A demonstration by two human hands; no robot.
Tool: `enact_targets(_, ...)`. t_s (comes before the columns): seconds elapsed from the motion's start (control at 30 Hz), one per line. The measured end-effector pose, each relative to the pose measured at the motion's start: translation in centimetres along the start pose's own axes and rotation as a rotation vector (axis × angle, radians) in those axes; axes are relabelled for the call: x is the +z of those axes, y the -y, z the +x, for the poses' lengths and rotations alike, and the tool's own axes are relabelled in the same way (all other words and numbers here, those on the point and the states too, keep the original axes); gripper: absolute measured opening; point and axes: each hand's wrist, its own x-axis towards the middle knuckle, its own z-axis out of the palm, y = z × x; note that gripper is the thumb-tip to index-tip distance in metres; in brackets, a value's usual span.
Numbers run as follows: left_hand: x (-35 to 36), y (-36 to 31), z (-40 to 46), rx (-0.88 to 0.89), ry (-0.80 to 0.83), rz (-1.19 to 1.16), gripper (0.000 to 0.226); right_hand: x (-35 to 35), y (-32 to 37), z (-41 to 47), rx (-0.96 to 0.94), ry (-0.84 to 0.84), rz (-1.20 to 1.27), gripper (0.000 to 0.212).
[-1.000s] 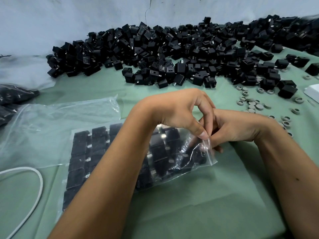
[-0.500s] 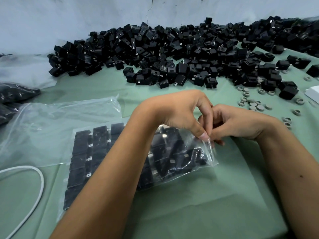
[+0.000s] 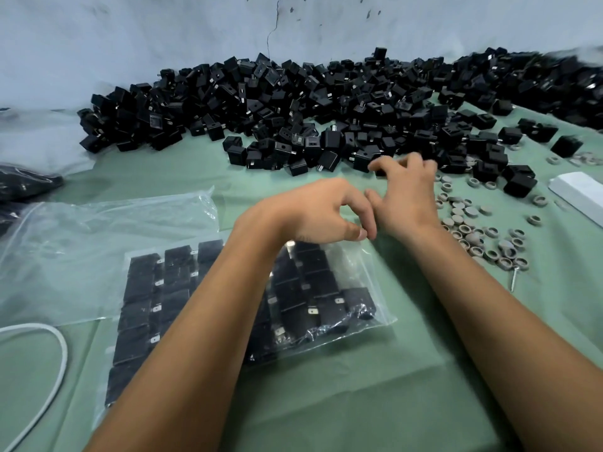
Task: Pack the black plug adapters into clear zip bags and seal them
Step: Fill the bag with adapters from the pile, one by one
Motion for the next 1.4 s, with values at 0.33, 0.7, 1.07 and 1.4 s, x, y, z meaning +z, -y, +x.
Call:
enact_targets(0.33, -0.5, 0.1, -0.2, -0.048, 0.02, -0.051, 0.021, 0.7, 0.3, 0.2, -0.003, -0.09, -0.033, 0.044)
enact_targets(0.7, -0.6, 0.8, -0.3, -0.035, 0.029, -0.056, 0.021, -2.0, 0.9, -3.7, -0.059, 0.187, 0.35, 0.016)
enact_targets(1.07, -1.4, 1.0, -0.9, -0.011, 0.024, -0.012, 0.02, -3.1, 0.4, -3.5, 0.003, 0.531, 0.992, 0.023)
enact_targets(1.4, -1.9, 1.3, -1.8, 0.05, 0.051, -0.043, 0.013, -4.7, -1.3, -2.9, -0.127, 0.842, 0.934, 0.028)
